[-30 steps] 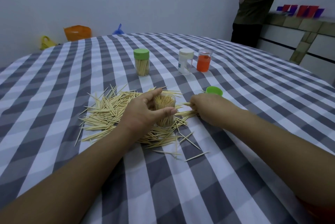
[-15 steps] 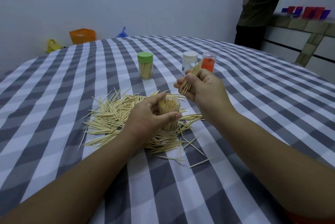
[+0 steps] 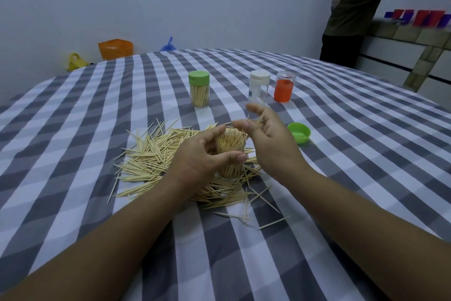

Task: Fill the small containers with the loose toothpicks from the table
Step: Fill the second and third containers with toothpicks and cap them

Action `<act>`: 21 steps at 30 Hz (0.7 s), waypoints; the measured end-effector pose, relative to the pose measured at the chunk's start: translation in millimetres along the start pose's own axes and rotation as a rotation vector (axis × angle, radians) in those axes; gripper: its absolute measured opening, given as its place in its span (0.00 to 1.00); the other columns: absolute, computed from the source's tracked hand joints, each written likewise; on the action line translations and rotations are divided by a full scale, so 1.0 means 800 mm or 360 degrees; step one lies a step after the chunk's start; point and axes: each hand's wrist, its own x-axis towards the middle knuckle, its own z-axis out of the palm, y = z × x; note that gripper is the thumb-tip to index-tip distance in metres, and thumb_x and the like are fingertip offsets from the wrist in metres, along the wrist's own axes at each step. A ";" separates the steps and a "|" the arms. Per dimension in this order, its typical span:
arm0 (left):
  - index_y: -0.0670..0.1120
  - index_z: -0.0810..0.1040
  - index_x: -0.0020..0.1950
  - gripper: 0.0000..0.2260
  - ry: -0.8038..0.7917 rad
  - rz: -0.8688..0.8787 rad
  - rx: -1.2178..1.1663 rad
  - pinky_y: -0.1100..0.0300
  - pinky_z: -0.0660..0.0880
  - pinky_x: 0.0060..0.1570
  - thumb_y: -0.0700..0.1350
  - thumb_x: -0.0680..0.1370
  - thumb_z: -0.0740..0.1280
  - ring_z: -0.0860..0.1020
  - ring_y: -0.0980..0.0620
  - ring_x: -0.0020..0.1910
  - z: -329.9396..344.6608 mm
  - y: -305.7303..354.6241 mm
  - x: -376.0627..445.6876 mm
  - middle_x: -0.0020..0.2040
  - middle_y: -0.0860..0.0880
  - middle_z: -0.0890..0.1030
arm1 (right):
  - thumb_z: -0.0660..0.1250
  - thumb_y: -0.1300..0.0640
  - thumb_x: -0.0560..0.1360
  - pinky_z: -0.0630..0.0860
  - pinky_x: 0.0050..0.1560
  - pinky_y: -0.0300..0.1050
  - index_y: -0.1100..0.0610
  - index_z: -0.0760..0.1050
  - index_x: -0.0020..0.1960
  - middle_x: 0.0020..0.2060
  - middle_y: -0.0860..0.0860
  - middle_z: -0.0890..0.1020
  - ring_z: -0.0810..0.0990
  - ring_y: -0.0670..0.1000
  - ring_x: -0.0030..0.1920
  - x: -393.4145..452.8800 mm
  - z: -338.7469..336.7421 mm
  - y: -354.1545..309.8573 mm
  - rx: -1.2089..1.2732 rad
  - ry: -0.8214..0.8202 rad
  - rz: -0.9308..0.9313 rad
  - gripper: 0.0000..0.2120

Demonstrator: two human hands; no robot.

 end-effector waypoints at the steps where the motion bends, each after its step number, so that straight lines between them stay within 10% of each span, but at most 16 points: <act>1: 0.46 0.71 0.70 0.39 0.0003 0.0008 0.0013 0.76 0.67 0.31 0.53 0.59 0.75 0.69 0.64 0.24 -0.001 0.001 0.000 0.23 0.58 0.71 | 0.62 0.54 0.79 0.72 0.42 0.27 0.48 0.67 0.66 0.44 0.46 0.82 0.79 0.44 0.40 -0.001 -0.001 0.001 -0.0035 0.0017 -0.0055 0.16; 8: 0.45 0.70 0.70 0.35 -0.0019 0.0052 -0.0030 0.77 0.71 0.35 0.46 0.65 0.77 0.74 0.68 0.27 -0.002 0.003 -0.004 0.44 0.49 0.77 | 0.56 0.54 0.82 0.68 0.43 0.20 0.53 0.72 0.64 0.54 0.47 0.81 0.77 0.35 0.49 -0.004 0.001 0.004 0.0088 -0.0118 0.0037 0.14; 13: 0.48 0.70 0.71 0.44 -0.0061 0.0029 -0.0110 0.52 0.78 0.57 0.58 0.56 0.75 0.81 0.55 0.52 -0.002 0.000 -0.003 0.57 0.48 0.82 | 0.55 0.52 0.82 0.69 0.58 0.32 0.48 0.73 0.57 0.53 0.42 0.82 0.76 0.37 0.58 0.000 0.000 0.005 0.0431 -0.0009 0.0061 0.09; 21: 0.47 0.70 0.71 0.38 -0.0039 0.0055 -0.0107 0.71 0.76 0.40 0.51 0.62 0.76 0.79 0.65 0.35 -0.001 -0.003 -0.003 0.47 0.50 0.82 | 0.56 0.47 0.81 0.67 0.52 0.33 0.46 0.62 0.71 0.67 0.49 0.73 0.71 0.46 0.66 -0.001 0.007 0.011 0.0215 -0.0047 0.0171 0.19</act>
